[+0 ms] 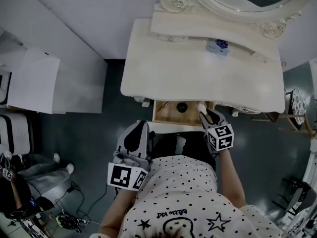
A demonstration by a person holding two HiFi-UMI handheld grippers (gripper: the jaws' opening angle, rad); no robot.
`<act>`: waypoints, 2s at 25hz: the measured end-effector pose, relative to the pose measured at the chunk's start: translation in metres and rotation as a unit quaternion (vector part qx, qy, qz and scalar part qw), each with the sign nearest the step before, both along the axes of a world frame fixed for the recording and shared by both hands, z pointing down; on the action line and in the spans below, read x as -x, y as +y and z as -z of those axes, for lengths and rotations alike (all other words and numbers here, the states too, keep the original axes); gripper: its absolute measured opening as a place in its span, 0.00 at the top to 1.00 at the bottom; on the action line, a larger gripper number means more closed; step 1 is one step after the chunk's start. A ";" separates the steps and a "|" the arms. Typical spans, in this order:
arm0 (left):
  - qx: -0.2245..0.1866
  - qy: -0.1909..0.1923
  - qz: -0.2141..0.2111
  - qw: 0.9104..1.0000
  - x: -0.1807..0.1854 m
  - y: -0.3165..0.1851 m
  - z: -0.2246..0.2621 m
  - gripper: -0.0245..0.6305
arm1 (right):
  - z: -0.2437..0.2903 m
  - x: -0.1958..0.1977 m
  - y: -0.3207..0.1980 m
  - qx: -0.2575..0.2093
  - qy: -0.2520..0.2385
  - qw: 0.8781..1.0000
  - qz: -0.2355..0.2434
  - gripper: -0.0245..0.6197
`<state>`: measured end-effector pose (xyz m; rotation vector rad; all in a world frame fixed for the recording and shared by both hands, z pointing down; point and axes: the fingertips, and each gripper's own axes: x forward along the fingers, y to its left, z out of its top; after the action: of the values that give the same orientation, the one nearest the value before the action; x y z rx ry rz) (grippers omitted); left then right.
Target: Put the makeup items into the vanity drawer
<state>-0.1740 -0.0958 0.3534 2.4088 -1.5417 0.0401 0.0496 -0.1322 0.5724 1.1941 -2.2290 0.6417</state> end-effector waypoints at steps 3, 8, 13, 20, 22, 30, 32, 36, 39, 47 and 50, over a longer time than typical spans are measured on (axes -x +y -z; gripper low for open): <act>0.000 0.000 -0.003 1.000 -0.002 0.000 0.000 0.95 | -0.021 0.003 -0.002 0.018 0.008 1.000 0.010 0.77; 0.000 -0.001 -0.007 1.000 -0.005 -0.001 0.000 0.95 | -0.046 0.008 -0.006 0.047 0.028 0.998 0.023 0.77; 0.002 0.002 -0.006 1.000 -0.005 -0.002 -0.001 0.95 | -0.060 0.009 -0.005 0.067 0.037 0.997 0.020 0.77; 0.002 0.005 -0.005 1.000 -0.006 -0.002 -0.001 0.95 | -0.068 0.010 -0.005 0.084 0.055 0.995 0.025 0.76; 0.002 0.006 -0.005 1.000 -0.005 -0.002 -0.001 0.95 | -0.069 0.011 -0.005 0.089 0.057 0.994 0.027 0.75; 0.003 0.006 -0.004 1.000 -0.005 -0.004 -0.001 0.95 | -0.069 0.006 -0.010 0.077 0.091 0.992 0.031 0.68; 0.003 0.006 -0.004 1.000 -0.005 -0.005 -0.002 0.95 | -0.069 0.003 -0.010 0.080 0.090 0.992 0.025 0.67; 0.003 0.006 -0.006 1.000 -0.005 -0.005 -0.001 0.95 | -0.069 0.000 -0.011 0.083 0.091 0.992 0.019 0.67; 0.004 0.006 -0.007 1.000 -0.005 -0.007 -0.001 0.95 | -0.068 -0.002 -0.012 0.084 0.089 0.992 0.012 0.67; 0.004 0.007 -0.007 1.000 -0.006 -0.007 -0.001 0.95 | -0.066 -0.005 -0.013 0.080 0.093 0.992 0.006 0.72; 0.004 0.007 -0.005 1.000 -0.006 -0.008 -0.001 0.95 | -0.063 -0.008 -0.017 0.070 0.101 0.992 -0.001 0.84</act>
<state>-0.1684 -0.1038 0.3546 2.4062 -1.5202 0.0315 0.0571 -0.1488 0.6349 1.1370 -1.9826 0.6380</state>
